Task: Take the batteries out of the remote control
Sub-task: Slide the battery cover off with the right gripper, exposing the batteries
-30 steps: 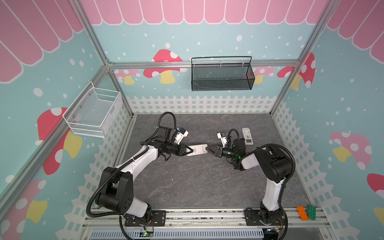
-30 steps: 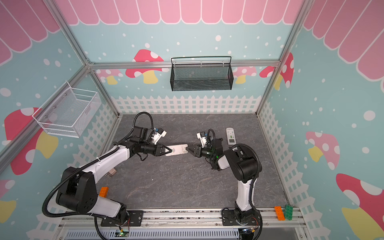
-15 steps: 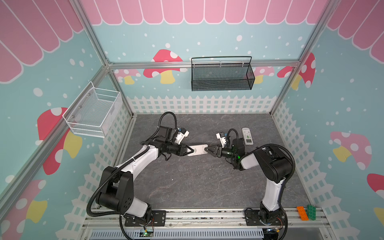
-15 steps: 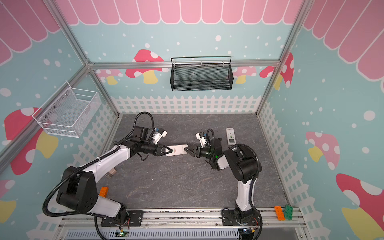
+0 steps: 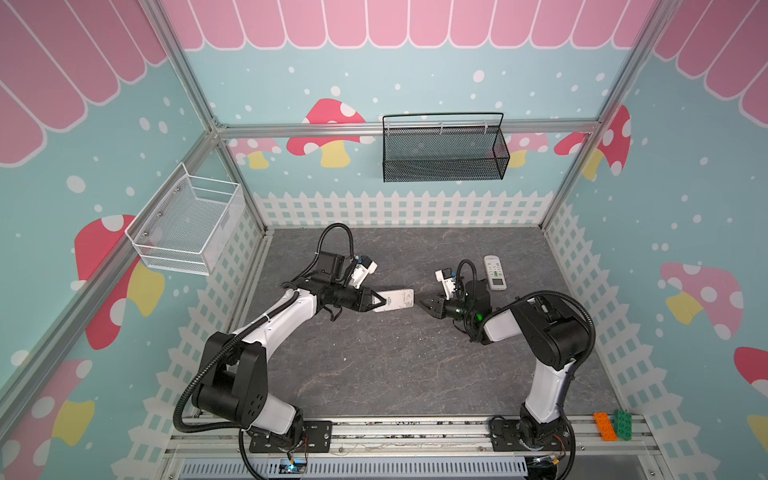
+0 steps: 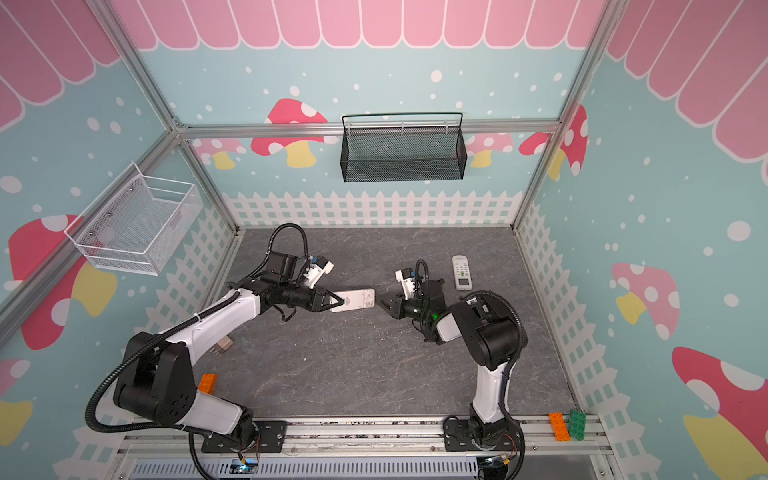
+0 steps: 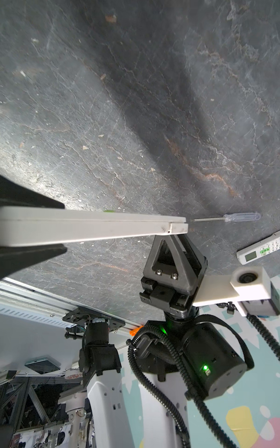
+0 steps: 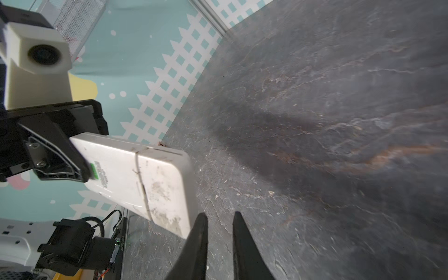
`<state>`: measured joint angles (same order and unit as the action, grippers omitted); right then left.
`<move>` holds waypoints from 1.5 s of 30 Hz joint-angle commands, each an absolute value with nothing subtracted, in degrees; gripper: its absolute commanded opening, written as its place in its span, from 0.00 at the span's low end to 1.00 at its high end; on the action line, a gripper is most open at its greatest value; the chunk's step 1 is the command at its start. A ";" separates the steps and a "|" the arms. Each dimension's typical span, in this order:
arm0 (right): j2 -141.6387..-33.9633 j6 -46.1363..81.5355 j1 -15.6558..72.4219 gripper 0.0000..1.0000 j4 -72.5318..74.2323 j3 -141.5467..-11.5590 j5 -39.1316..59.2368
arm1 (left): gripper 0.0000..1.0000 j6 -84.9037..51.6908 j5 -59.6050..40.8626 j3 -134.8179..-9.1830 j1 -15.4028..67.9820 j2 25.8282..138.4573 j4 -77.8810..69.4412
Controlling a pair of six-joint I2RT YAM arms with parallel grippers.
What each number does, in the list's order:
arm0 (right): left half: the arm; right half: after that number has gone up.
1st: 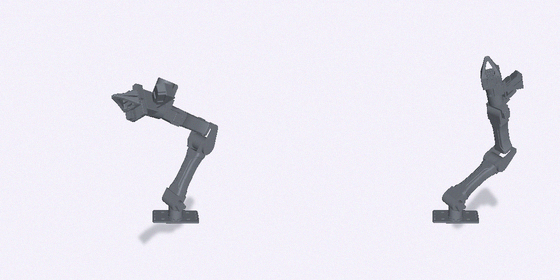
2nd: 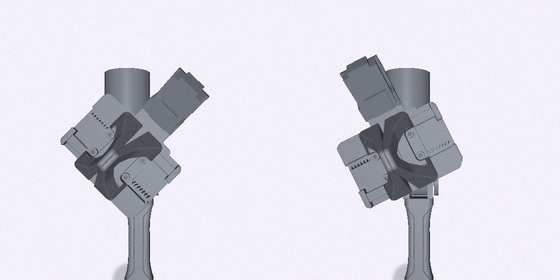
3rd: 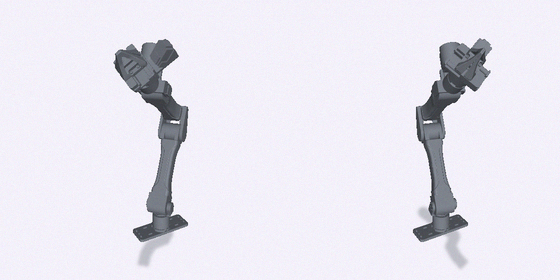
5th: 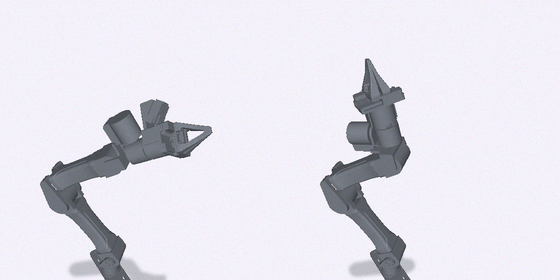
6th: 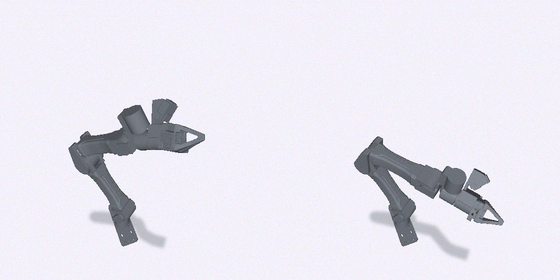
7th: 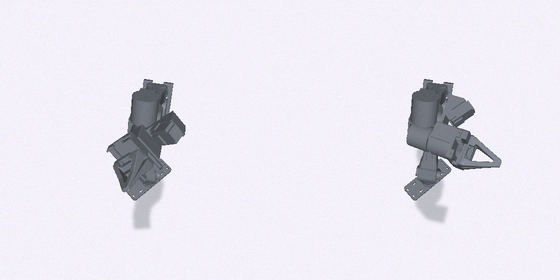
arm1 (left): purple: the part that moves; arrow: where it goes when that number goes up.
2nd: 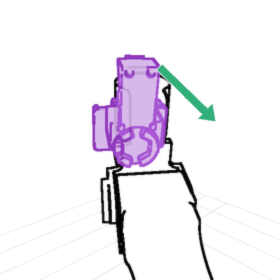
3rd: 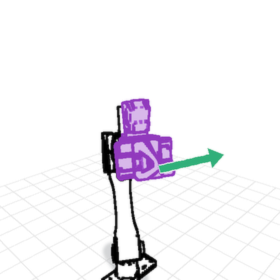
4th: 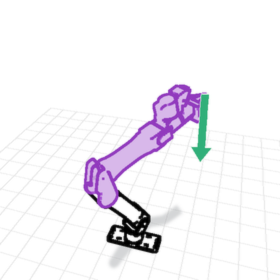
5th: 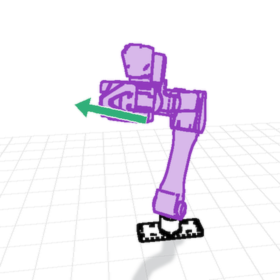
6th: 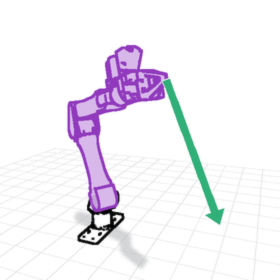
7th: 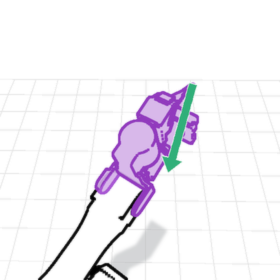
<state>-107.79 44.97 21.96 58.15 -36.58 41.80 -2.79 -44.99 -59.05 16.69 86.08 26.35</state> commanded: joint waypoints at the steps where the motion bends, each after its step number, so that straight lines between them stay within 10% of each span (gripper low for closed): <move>1: -105.78 43.22 21.81 0.19 56.57 -35.62 41.06 | 0.00 -1.69 -45.02 -60.78 16.66 84.82 26.57; 16: -99.31 39.70 24.99 0.88 40.75 -41.88 32.34 | 0.00 -1.71 -42.11 -61.69 16.61 86.12 27.54; 45: -105.86 37.43 28.48 0.80 38.45 -45.55 27.71 | 0.00 -1.23 -42.95 -62.60 17.40 87.64 28.54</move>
